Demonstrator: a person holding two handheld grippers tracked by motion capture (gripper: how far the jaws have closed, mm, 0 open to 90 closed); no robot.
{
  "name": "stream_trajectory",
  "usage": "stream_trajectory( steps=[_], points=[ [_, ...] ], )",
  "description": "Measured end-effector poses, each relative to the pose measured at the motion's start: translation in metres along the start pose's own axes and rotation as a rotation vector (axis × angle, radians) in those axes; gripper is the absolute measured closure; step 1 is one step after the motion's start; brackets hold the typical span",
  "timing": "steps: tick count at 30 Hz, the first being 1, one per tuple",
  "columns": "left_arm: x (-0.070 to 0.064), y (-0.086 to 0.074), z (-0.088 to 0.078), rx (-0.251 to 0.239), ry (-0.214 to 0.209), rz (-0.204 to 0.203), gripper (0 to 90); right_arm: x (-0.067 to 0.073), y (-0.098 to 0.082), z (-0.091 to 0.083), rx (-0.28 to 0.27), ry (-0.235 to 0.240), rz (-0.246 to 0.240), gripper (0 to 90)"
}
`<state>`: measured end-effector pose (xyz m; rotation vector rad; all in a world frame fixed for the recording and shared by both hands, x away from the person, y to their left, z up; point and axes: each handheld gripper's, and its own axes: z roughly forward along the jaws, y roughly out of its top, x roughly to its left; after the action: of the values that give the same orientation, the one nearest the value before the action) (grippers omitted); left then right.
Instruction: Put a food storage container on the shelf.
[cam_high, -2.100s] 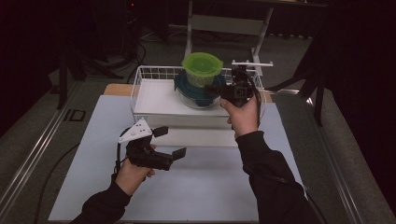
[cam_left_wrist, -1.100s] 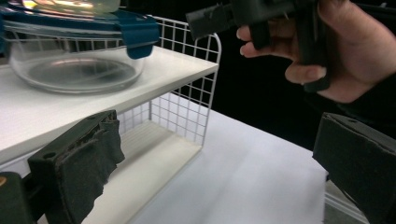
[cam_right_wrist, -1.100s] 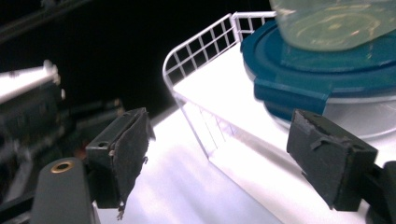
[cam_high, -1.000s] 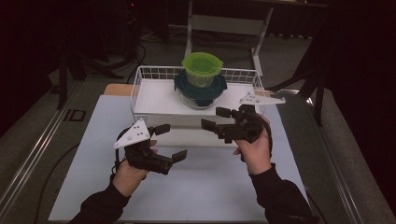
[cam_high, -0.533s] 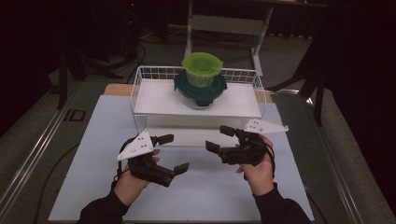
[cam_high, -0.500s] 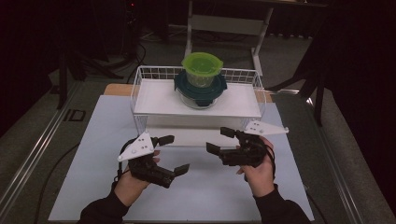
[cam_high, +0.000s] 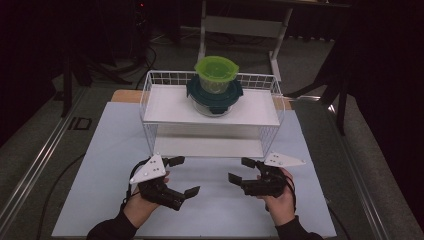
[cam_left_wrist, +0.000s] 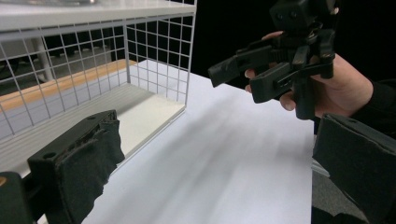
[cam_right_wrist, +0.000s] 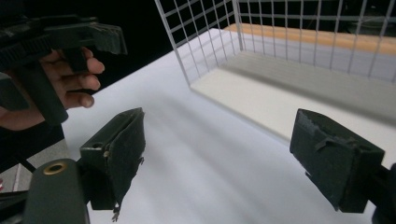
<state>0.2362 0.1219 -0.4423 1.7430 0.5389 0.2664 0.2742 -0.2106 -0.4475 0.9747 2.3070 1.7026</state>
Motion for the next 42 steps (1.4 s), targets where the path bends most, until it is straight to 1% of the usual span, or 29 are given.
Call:
stream_trajectory(
  steps=[2, 4, 6, 10, 13, 14, 16, 18, 20, 22, 24, 25, 26, 28, 33, 36, 38, 39, 40, 42],
  points=[
    [0.002, -0.006, 0.000, 0.008, -0.002, 0.006, 1.6, -0.004, -0.009, 0.000, 0.012, 0.002, -0.010, 18.9],
    [0.004, -0.011, 0.000, 0.009, -0.008, 0.001, 1.5, -0.007, -0.016, -0.001, 0.015, -0.002, -0.018, 18.9],
    [0.005, -0.016, 0.000, 0.029, 0.001, 0.005, 1.6, -0.010, -0.021, -0.003, 0.021, -0.005, -0.032, 18.9],
    [0.006, -0.024, -0.001, 0.039, 0.006, -0.009, 1.5, -0.013, -0.029, -0.008, 0.019, -0.007, -0.020, 18.9],
    [0.005, -0.028, -0.001, 0.043, 0.006, -0.012, 1.6, -0.014, -0.033, -0.009, 0.022, -0.011, -0.024, 18.9],
    [0.005, -0.031, -0.001, 0.054, 0.006, -0.012, 1.6, -0.014, -0.035, -0.010, 0.024, -0.008, -0.023, 18.9],
    [0.003, -0.034, -0.001, 0.059, 0.000, -0.012, 1.6, -0.014, -0.039, -0.013, 0.026, -0.012, -0.032, 18.9],
    [0.002, -0.037, -0.001, 0.066, 0.003, -0.008, 1.6, -0.014, -0.042, -0.016, 0.015, -0.010, -0.042, 18.9],
    [0.002, -0.039, -0.002, 0.063, 0.001, -0.015, 1.6, -0.013, -0.045, -0.019, 0.016, -0.014, -0.051, 18.8],
    [0.001, -0.042, -0.002, 0.070, 0.002, -0.018, 1.6, -0.014, -0.048, -0.022, 0.009, -0.009, -0.054, 18.8],
    [0.001, -0.044, -0.002, 0.079, 0.005, -0.013, 1.6, -0.014, -0.051, -0.024, 0.010, -0.012, -0.052, 18.7],
    [0.001, -0.045, -0.003, 0.075, 0.005, -0.015, 1.6, -0.015, -0.053, -0.024, 0.013, -0.011, -0.051, 18.6],
    [0.001, -0.046, -0.003, 0.078, 0.005, -0.015, 1.6, -0.015, -0.054, -0.025, 0.022, -0.021, -0.057, 18.6],
    [0.000, -0.047, -0.004, 0.080, 0.009, -0.007, 1.5, -0.017, -0.059, -0.026, 0.031, -0.022, -0.047, 18.5],
    [0.000, -0.051, -0.005, 0.088, 0.013, 0.001, 1.6, -0.021, -0.066, -0.030, 0.048, -0.021, -0.053, 18.0],
    [0.000, -0.054, -0.004, 0.089, 0.009, -0.004, 1.5, -0.024, -0.070, -0.032, 0.048, -0.023, -0.055, 18.0],
    [0.000, -0.055, -0.004, 0.094, 0.011, 0.004, 1.5, -0.027, -0.073, -0.034, 0.054, -0.027, -0.044, 17.8],
    [0.000, -0.056, -0.004, 0.091, 0.008, 0.001, 1.5, -0.028, -0.074, -0.035, 0.054, -0.026, -0.042, 17.9],
    [0.000, -0.056, -0.004, 0.092, 0.005, -0.001, 1.6, -0.029, -0.075, -0.036, 0.055, -0.031, -0.049, 17.8],
    [0.000, -0.058, -0.004, 0.092, 0.006, 0.000, 1.5, -0.032, -0.075, -0.039, 0.052, -0.040, -0.043, 17.8]
  ],
)
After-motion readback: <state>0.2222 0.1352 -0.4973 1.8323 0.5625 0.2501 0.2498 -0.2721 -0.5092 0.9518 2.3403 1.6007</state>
